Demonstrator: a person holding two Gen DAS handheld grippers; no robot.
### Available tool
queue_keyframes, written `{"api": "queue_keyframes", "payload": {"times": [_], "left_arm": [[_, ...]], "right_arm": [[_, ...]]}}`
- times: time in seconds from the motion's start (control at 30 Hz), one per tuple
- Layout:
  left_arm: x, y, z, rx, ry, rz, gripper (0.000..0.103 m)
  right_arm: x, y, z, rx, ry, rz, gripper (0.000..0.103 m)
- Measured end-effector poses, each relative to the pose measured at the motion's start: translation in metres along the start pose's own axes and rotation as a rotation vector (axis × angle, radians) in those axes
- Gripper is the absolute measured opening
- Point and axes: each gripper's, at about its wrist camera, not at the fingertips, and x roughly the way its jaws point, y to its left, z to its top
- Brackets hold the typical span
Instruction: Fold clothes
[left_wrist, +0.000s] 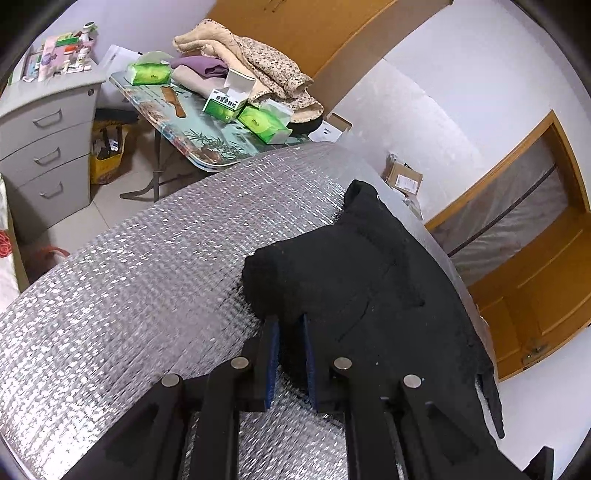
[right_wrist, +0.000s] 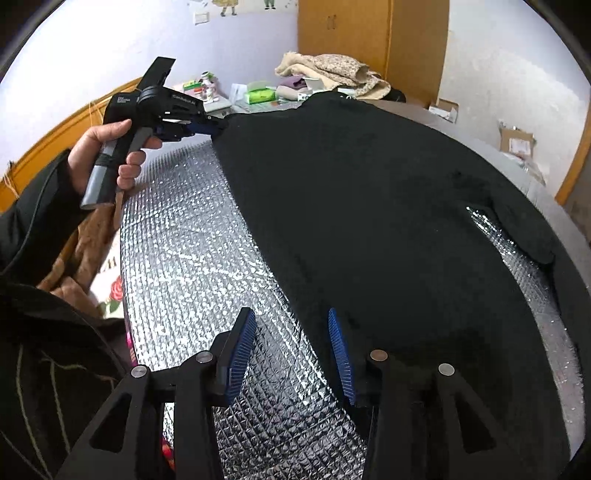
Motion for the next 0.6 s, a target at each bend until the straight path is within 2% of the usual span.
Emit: {"api": "queue_keyframes", "payload": {"times": [0.03,0.07,0.1,0.17,0.3,0.5,0.6], "left_arm": [[0.001,-0.001,0.001,0.002,-0.004,0.005,0.012],[0.001,-0.002,0.001,0.005,-0.008,0.011,0.011],[0.002,-0.003,0.002,0.007,-0.012,0.016,0.008],[0.0,-0.004,0.003,0.015,-0.028,0.029,0.004],[-0.021,0.002,-0.001,0.024,-0.08,0.06,0.004],[-0.054,0.033,-0.011,-0.01,-0.118,0.135,0.004],[-0.067,0.05,-0.016,-0.038,-0.132,0.163,0.004]], "right_arm": [[0.0,-0.001,0.001,0.001,0.0,-0.002,0.027],[0.0,-0.001,0.001,0.002,-0.001,0.001,0.015],[0.0,0.0,0.001,0.003,-0.001,0.005,0.008],[0.0,0.001,0.002,0.004,-0.002,0.012,0.006],[-0.001,0.003,0.002,0.008,-0.004,0.026,0.003],[0.0,0.024,0.002,-0.052,0.002,0.114,0.001],[0.001,0.023,0.004,-0.051,0.003,0.142,0.001]]}}
